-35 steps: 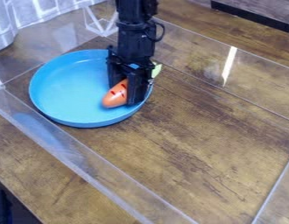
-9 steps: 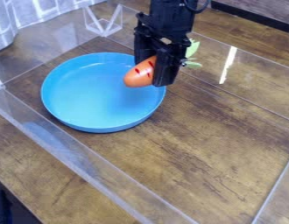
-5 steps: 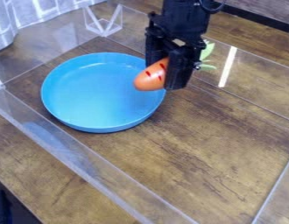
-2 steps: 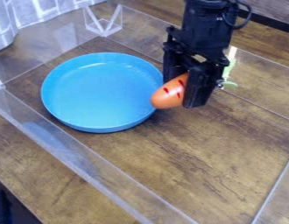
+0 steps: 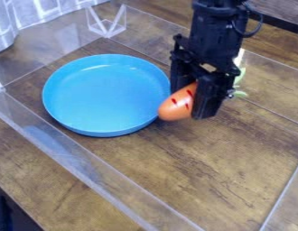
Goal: Remove the carrot from inside the blue tray and put it on the table
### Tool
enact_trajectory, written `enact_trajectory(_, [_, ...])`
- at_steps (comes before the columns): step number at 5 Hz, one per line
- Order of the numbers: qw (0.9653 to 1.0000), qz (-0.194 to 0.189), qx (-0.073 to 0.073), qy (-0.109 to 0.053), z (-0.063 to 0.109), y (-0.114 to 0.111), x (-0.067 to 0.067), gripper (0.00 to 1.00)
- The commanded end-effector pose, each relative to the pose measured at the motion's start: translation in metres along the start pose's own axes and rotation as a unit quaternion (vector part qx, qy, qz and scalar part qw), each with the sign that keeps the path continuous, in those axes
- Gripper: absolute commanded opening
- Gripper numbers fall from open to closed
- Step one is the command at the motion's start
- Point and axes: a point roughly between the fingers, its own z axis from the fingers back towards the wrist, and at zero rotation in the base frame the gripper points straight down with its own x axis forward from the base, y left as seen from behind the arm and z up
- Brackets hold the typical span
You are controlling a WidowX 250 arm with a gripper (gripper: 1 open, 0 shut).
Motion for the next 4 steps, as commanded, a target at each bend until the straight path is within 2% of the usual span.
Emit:
enact_trajectory(1, [0.9994,-0.008,0.005,-0.034,0.02,-0.01,0.001,0.0])
enact_trajectory(4, [0.9997,0.0,-0.007,-0.025,0.006,-0.022,0.004,0.0])
